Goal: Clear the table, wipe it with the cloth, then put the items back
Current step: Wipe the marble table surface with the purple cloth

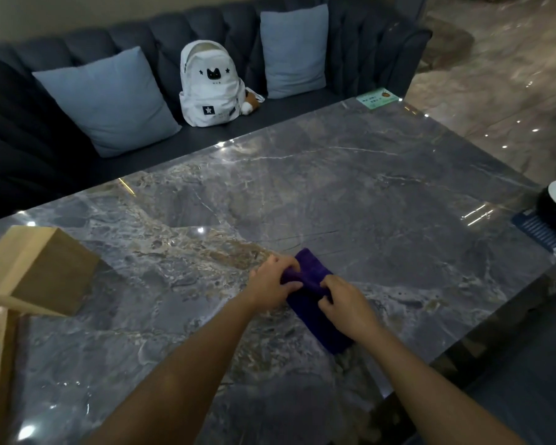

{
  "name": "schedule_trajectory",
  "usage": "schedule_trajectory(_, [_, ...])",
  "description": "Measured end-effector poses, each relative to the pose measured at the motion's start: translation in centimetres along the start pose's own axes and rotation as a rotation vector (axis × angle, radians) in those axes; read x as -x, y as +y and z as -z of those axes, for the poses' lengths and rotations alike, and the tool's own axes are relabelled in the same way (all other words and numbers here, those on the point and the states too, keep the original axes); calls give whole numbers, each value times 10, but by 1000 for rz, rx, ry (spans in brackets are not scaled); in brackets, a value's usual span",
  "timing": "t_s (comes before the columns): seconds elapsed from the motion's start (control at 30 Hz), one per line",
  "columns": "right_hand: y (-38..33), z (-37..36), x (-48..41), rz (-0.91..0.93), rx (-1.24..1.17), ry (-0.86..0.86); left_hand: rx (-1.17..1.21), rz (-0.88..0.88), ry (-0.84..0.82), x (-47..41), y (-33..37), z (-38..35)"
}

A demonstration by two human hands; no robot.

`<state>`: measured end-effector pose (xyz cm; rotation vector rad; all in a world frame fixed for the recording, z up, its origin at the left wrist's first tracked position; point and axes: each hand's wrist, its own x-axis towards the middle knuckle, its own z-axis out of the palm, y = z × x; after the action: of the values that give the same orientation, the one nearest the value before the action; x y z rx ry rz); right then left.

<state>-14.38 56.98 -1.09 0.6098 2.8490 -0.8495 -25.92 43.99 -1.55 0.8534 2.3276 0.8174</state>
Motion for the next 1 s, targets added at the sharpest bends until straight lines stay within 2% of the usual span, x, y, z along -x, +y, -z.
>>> schedule_trajectory(0.13, [7, 2, -1, 34, -24, -58, 473, 249, 25, -1, 6, 14])
schedule_trajectory(0.3, [1, 1, 1, 93, 12, -59, 401, 364, 86, -7, 7, 10])
schedule_trajectory(0.43, [-9, 3, 1, 62, 54, -72, 384, 339, 75, -7, 17, 6])
schedule_trajectory(0.53, [-24, 0, 4, 10, 27, -12, 500, 294, 62, -8, 33, 13])
schedule_trajectory(0.67, [-43, -1, 8, -119, -111, 151, 611, 251, 48, -9, 51, 29])
schedule_trajectory(0.73, [-43, 1, 6, -136, -178, 208, 582, 193, -2, -6, 54, 34])
schedule_trajectory(0.83, [-37, 7, 3, -110, -252, 196, 432, 118, -78, -4, 50, 37])
schedule_trajectory(0.93, [-30, 17, 1, -101, -288, 183, 125, -5, -199, -2, 48, 39])
schedule_trajectory(1.0, [-25, 23, 1, -105, -339, 199, -127, -72, -121, -1, 49, 38])
